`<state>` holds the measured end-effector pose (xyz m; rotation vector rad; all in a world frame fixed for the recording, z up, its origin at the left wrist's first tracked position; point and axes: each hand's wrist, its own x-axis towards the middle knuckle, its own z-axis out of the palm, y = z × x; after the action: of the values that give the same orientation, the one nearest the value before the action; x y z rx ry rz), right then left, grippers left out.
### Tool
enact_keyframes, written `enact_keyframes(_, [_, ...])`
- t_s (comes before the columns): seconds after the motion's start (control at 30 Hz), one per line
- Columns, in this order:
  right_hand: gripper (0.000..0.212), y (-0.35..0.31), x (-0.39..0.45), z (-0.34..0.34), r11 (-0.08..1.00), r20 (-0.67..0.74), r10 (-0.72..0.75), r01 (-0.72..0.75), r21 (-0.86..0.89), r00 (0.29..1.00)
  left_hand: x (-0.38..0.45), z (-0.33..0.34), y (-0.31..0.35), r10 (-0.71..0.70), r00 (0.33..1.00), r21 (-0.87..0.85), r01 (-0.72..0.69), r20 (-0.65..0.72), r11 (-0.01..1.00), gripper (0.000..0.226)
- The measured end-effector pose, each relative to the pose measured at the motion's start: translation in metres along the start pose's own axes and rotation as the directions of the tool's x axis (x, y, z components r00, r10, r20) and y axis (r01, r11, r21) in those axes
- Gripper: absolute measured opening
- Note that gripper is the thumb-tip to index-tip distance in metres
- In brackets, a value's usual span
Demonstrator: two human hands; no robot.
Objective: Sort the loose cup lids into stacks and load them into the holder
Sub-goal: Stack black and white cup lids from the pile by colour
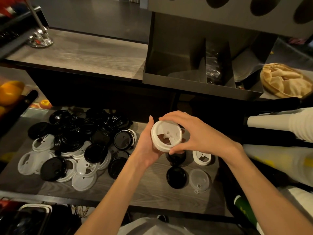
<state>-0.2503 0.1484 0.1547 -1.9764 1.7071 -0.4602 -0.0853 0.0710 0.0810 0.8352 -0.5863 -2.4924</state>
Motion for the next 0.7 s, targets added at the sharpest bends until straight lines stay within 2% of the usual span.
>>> enact_keyframes(0.27, [0.093, 0.023, -0.018, -0.014, 0.988, 0.025, 0.152, -0.151, -0.043, 0.988, 0.023, 0.034, -0.014, -0.075, 0.996, 0.178, 0.065, 0.051, 0.982, 0.087])
enact_keyframes(0.33, [0.092, 0.034, -0.024, -0.016, 0.982, 0.001, 0.186, -0.186, -0.042, 0.982, 0.027, 0.043, -0.018, -0.082, 0.993, 0.249, 0.06, 0.079, 0.967, 0.08])
enact_keyframes(0.43, [0.09, 0.052, -0.039, -0.016, 0.967, -0.049, 0.253, -0.253, -0.007, 0.966, 0.034, 0.049, -0.032, -0.067, 0.986, 0.378, 0.006, 0.15, 0.926, 0.051])
enact_keyframes(0.5, [0.091, 0.061, -0.049, -0.008, 0.959, -0.068, 0.284, -0.284, 0.015, 0.956, 0.04, 0.044, -0.044, -0.065, 0.984, 0.395, -0.006, 0.165, 0.919, 0.036])
enact_keyframes(0.7, [0.096, 0.071, -0.066, 0.02, 0.906, -0.169, 0.422, -0.419, 0.055, 0.891, 0.063, 0.044, -0.073, -0.065, 0.986, 0.366, 0.003, 0.157, 0.931, 0.043])
